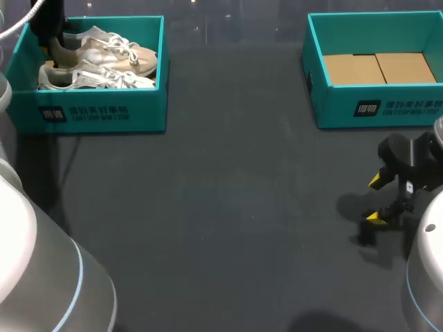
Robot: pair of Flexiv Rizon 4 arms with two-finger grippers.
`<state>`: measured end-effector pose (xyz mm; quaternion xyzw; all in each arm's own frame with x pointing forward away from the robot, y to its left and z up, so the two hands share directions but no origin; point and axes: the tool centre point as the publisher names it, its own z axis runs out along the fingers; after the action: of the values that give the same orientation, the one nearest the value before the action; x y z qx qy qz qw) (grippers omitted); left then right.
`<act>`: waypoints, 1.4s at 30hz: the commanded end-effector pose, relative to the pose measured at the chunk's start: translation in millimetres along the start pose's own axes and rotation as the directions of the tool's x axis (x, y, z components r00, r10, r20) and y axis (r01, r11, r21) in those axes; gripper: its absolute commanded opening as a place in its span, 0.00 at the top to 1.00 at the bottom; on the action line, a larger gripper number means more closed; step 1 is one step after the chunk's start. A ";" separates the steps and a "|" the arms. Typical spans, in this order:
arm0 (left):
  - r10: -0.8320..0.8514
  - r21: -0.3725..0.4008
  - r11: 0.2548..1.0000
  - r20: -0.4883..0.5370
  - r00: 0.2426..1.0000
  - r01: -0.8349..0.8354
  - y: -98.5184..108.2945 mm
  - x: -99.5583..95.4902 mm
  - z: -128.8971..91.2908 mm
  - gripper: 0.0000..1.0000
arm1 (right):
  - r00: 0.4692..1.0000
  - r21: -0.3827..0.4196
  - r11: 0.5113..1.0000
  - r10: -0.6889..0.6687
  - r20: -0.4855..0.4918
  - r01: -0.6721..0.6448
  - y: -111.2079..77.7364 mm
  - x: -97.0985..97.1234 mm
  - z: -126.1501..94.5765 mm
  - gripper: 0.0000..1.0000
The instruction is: Take the shoe out of the shoebox, open the shoe tongue, remove and reinsert the insole, then place the shoe into the shoebox
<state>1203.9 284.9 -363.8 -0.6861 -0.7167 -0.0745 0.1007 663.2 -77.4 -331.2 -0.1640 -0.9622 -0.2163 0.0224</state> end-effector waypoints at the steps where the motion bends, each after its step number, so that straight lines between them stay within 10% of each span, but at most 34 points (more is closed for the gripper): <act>1: 0.003 -0.006 1.000 -0.003 1.000 -0.003 1.9 -3.0 8.6 1.00 | 1.000 0.003 1.000 0.001 0.003 -0.001 0.0 1.0 0.6 0.00; 6: 0.023 -0.012 1.000 -0.006 1.000 -0.023 -0.9 -2.1 17.9 1.00 | 1.000 0.003 1.000 0.001 0.003 -0.001 0.0 1.0 0.6 0.00; 14: 0.041 -0.016 0.999 0.026 0.999 -0.041 -8.1 6.6 13.2 0.29 | 1.000 0.003 1.000 0.001 0.003 -0.001 0.0 1.0 0.6 0.00; 18: 0.046 -0.032 0.999 0.044 0.998 -0.044 -11.1 9.2 2.6 0.16 | 1.000 0.003 1.000 0.001 0.003 -0.001 0.0 1.0 0.6 0.00; 30: 0.078 -0.105 0.993 0.176 0.981 -0.060 -24.7 8.6 -63.3 0.03 | 1.000 0.003 1.000 0.001 0.003 -0.001 0.0 1.0 0.6 0.00; 42: 0.178 -0.132 0.978 0.146 0.973 -0.159 -88.9 20.5 -120.4 0.00 | 1.000 0.003 1.000 0.001 0.003 -0.001 0.0 1.0 0.6 0.00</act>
<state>1170.1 275.8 -264.9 -0.7465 -0.6650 -0.0118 0.0170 663.2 -77.4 -331.2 -0.1640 -0.9622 -0.2163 0.0224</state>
